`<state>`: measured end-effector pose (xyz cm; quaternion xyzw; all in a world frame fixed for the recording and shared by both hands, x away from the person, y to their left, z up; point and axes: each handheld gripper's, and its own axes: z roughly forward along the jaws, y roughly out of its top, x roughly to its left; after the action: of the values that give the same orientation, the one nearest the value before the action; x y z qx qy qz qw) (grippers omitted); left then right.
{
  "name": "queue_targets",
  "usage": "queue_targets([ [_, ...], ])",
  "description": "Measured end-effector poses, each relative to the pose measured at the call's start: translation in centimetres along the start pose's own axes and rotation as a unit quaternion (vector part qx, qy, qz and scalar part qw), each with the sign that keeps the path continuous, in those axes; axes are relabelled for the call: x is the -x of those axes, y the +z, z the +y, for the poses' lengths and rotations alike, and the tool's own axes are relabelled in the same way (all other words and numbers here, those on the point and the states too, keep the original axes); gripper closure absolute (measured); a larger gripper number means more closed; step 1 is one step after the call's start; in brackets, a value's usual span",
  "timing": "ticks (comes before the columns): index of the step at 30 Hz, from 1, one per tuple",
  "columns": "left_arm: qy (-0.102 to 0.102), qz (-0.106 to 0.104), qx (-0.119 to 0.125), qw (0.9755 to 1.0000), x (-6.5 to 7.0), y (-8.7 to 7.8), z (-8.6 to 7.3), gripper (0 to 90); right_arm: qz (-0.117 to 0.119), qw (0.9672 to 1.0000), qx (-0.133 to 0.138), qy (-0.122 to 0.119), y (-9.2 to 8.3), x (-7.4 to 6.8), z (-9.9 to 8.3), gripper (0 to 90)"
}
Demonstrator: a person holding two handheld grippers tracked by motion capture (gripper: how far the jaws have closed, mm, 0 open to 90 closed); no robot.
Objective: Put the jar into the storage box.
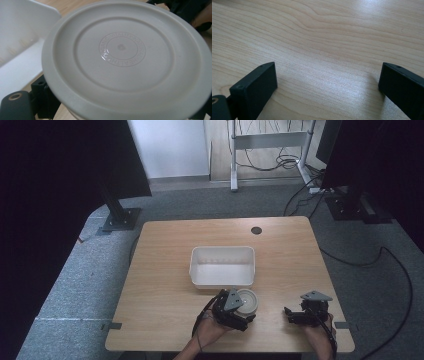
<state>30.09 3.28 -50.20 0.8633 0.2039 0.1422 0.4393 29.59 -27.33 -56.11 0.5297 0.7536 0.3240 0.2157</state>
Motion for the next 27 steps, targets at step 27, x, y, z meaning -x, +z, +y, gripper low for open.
queue_targets([
  [27,-0.026,0.052,0.007,0.9983,-5.3,-1.5,1.0,10.3,0.0,1.0,0.0,0.0,0.0,0.0,0.0,1.3],
])
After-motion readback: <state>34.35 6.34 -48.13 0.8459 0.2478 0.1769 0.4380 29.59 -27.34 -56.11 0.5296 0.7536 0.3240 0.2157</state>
